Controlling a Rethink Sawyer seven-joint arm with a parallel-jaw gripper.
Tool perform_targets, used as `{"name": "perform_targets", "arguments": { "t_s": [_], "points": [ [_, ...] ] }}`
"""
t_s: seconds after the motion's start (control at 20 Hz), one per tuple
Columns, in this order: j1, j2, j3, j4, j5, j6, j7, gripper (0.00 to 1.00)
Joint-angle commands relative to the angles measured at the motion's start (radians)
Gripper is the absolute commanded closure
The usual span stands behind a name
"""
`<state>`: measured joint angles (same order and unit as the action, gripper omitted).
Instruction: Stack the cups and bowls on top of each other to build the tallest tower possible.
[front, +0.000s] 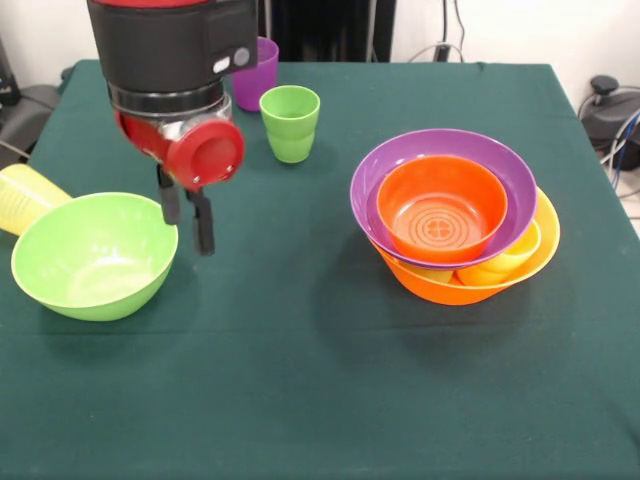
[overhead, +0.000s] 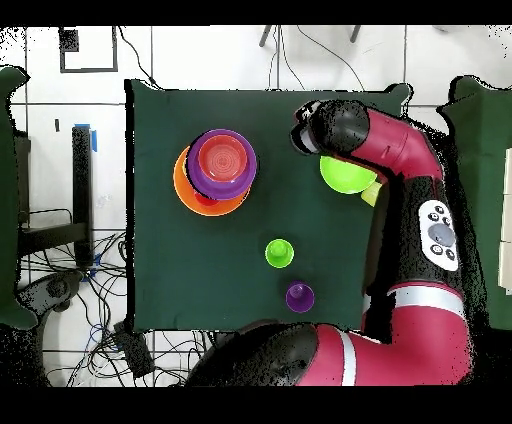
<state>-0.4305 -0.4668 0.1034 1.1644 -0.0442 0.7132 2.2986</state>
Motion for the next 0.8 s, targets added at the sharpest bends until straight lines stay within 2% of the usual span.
{"name": "perform_targets", "arguments": {
  "t_s": [0.05, 0.2, 0.3, 0.45, 0.5, 0.65, 0.8],
  "points": [
    [0.001, -0.116, 0.171, -0.104, -0.079, 0.282, -0.420, 0.00],
    [-0.005, -0.128, 0.189, -0.130, -0.086, 0.318, -0.484, 0.00],
    [-0.011, -0.125, 0.204, -0.143, -0.099, 0.308, -0.535, 0.00],
    [-0.020, -0.111, 0.219, -0.161, -0.129, 0.323, -0.630, 0.00],
    [-0.030, -0.105, 0.227, -0.163, -0.147, 0.332, -0.690, 0.00],
    [-0.070, -0.087, 0.252, -0.121, -0.156, 0.266, -0.757, 0.00],
    [-0.096, -0.063, 0.278, -0.129, -0.165, 0.259, -0.822, 0.00]
  ]
}}
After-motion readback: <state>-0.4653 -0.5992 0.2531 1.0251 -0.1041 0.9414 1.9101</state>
